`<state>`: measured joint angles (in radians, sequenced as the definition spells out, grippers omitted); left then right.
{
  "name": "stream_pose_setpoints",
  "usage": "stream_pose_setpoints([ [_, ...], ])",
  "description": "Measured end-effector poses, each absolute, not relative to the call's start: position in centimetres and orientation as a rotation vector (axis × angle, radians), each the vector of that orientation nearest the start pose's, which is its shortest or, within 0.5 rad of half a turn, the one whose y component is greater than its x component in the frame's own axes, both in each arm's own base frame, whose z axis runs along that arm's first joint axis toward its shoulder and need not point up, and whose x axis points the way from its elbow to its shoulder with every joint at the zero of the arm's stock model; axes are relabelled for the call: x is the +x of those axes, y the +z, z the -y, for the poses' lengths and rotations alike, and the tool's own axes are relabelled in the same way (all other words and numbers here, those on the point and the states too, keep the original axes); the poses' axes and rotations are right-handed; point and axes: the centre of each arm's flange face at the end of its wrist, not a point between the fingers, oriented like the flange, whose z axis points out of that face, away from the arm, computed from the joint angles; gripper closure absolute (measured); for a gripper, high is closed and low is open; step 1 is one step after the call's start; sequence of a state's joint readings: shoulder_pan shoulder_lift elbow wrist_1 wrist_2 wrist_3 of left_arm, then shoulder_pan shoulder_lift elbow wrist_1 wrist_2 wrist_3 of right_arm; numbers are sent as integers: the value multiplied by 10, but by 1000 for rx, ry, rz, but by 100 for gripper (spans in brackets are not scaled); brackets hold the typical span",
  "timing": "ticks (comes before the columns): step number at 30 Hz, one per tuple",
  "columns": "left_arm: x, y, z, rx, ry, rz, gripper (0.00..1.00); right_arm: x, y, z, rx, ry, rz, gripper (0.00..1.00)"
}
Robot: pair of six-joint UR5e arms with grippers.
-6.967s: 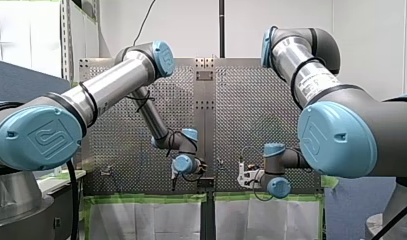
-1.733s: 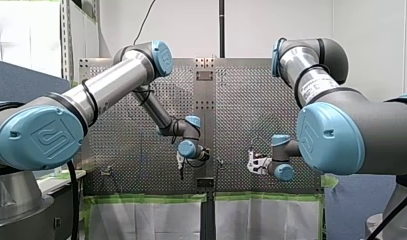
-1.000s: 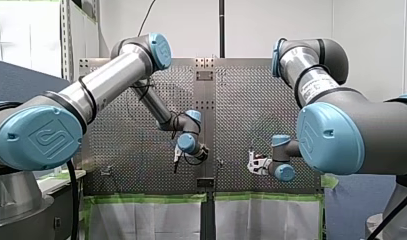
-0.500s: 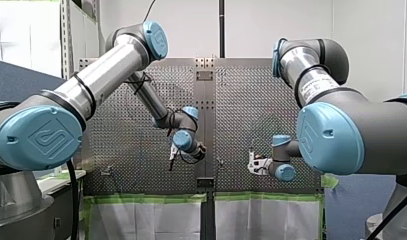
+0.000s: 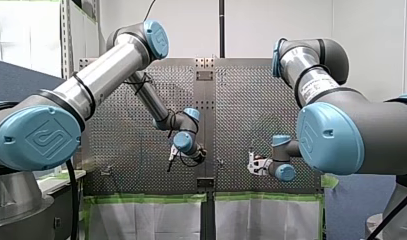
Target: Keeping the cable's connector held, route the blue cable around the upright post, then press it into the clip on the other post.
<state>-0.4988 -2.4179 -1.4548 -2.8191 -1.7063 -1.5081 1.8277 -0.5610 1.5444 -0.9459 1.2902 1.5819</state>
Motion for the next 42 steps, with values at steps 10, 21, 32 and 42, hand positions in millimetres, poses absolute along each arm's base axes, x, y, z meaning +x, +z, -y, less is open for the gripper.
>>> stream_pose_setpoints([
  [10,495,42,434,537,-218,-1909,0,326,-41,606,1622,1583,944,100],
  [21,481,43,459,543,-348,-1863,0,325,-41,606,1622,1584,947,100],
  [32,475,41,457,485,-288,-1900,0,325,-41,606,1621,1587,951,100],
  [42,468,40,460,481,-269,-1911,0,324,-41,607,1621,1588,952,100],
])
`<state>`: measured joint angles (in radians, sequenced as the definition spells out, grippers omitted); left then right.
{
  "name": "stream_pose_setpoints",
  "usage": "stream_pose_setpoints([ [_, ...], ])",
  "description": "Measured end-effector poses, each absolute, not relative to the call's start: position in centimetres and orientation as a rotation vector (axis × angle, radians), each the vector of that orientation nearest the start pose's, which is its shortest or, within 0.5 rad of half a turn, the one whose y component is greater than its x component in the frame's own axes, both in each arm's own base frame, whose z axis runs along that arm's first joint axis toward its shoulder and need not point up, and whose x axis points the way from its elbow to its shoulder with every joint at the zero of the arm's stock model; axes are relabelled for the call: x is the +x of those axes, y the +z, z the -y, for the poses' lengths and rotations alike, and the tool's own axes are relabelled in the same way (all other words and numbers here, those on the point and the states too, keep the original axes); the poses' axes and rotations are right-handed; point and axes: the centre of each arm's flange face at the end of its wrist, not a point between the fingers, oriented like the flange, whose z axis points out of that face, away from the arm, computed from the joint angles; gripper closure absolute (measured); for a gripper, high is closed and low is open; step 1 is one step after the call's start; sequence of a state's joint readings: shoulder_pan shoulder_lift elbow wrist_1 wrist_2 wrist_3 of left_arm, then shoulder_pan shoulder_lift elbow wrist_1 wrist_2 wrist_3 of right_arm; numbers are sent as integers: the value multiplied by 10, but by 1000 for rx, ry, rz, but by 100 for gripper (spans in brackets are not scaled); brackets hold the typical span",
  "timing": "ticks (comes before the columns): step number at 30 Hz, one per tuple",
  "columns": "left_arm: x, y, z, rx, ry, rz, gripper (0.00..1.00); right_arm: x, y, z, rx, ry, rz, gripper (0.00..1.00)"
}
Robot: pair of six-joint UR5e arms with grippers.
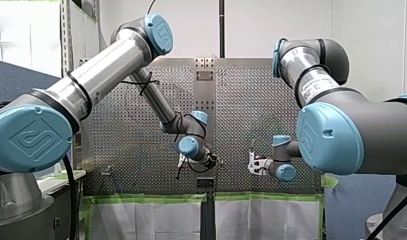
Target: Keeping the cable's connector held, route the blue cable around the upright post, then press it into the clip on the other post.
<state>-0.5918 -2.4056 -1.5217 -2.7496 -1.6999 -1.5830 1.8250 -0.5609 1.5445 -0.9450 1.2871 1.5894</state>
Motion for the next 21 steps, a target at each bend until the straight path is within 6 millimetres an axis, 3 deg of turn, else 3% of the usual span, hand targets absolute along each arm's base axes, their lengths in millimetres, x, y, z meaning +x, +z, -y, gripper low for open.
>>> stream_pose_setpoints([
  [21,465,41,464,460,-292,-1918,0,324,-42,606,1628,1592,953,100],
])
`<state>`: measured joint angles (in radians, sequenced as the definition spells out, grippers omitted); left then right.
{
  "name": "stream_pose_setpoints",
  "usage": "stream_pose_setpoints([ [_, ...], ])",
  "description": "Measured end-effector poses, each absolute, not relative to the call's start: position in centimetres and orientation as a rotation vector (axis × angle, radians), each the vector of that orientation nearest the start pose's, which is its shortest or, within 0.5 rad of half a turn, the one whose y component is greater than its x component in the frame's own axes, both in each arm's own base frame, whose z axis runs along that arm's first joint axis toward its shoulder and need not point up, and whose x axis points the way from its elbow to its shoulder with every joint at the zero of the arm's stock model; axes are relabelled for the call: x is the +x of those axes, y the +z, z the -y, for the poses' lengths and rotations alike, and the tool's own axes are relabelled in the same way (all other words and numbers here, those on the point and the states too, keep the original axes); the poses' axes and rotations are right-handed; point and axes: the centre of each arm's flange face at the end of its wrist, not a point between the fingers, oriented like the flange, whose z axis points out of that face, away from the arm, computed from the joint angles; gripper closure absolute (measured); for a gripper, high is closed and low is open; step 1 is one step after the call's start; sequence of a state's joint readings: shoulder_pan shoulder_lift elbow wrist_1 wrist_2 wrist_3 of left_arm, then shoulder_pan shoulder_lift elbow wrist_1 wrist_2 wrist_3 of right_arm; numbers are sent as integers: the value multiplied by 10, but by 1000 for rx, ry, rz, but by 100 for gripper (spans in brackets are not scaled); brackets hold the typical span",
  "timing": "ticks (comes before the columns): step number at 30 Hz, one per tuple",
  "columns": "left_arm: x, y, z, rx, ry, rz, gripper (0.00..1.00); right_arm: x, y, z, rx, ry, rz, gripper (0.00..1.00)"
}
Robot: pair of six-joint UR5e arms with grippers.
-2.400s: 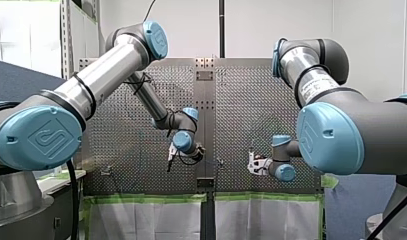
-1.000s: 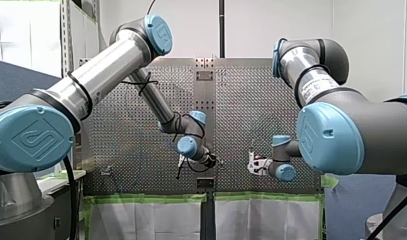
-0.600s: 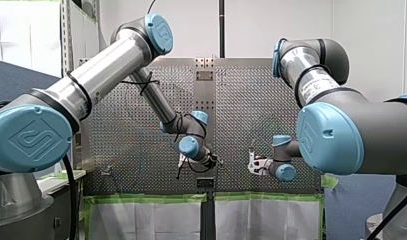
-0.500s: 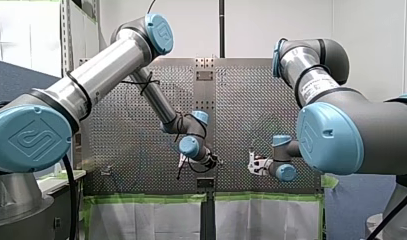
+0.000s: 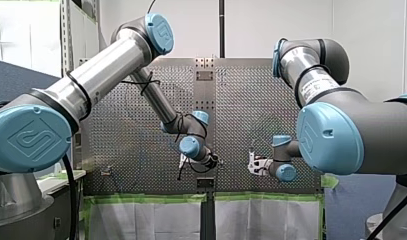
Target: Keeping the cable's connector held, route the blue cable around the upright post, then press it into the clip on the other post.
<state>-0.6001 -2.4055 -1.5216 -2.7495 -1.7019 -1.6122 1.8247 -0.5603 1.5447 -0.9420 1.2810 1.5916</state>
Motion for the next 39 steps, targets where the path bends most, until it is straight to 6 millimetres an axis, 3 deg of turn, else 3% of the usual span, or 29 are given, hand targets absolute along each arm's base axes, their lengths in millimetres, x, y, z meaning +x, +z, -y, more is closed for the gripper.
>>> stream_pose_setpoints([
  [10,446,54,468,524,-287,-1884,0,324,-43,606,1629,1594,960,100],
  [19,397,85,486,464,-354,-1822,0,323,-44,606,1632,1593,964,100],
  [26,345,105,490,412,-390,-1830,0,323,-44,605,1633,1592,965,100],
  [32,323,122,475,319,-393,-1836,0,323,-44,605,1634,1592,966,100],
  [39,317,143,455,188,-404,-1808,0,323,-45,605,1633,1592,965,100],
])
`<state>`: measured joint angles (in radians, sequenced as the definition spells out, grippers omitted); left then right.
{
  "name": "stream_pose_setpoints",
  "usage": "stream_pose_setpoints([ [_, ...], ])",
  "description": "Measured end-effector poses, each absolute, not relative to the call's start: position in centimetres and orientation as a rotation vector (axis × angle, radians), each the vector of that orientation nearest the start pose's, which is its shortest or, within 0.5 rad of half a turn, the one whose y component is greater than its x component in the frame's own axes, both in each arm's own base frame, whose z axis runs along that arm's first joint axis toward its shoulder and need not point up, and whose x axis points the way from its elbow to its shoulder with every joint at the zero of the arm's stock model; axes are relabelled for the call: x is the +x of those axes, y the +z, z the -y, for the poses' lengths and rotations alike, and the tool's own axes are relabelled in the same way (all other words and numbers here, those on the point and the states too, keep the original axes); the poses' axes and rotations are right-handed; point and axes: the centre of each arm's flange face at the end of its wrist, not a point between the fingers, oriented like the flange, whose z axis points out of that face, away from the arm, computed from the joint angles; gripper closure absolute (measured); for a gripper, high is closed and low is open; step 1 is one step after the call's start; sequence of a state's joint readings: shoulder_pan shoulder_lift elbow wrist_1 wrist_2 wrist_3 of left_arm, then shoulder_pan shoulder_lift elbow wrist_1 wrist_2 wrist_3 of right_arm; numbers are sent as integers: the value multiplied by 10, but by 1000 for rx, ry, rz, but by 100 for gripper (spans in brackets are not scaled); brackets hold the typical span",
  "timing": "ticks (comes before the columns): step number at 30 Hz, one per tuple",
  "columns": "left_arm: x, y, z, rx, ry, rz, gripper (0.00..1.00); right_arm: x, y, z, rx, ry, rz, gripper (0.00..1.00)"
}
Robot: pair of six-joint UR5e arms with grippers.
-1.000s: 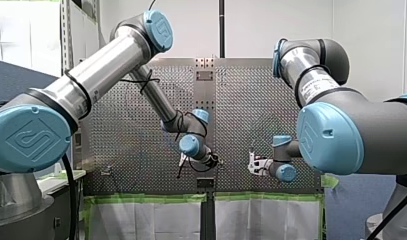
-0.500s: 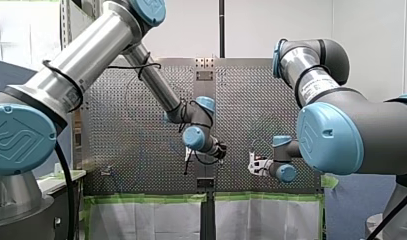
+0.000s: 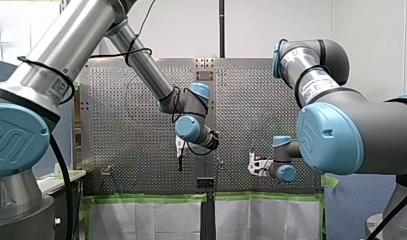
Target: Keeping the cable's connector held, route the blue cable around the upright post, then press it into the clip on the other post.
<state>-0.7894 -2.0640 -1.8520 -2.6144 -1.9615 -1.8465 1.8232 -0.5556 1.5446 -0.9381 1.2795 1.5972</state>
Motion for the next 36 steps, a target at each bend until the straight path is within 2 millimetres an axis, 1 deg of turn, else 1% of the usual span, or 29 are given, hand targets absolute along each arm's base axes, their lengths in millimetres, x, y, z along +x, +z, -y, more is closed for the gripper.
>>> stream_pose_setpoints([
  [8,316,183,447,85,-476,-1753,0,323,-46,605,1632,1593,964,100],
  [22,315,252,431,-16,-510,-1638,0,323,-47,605,1632,1593,964,100],
  [26,315,271,420,-72,-551,-1596,0,323,-47,605,1632,1594,966,100],
  [29,314,281,411,-117,-584,-1562,0,323,-47,606,1631,1594,968,100],
  [36,307,298,387,-201,-648,-1482,0,322,-47,606,1628,1596,971,100],
])
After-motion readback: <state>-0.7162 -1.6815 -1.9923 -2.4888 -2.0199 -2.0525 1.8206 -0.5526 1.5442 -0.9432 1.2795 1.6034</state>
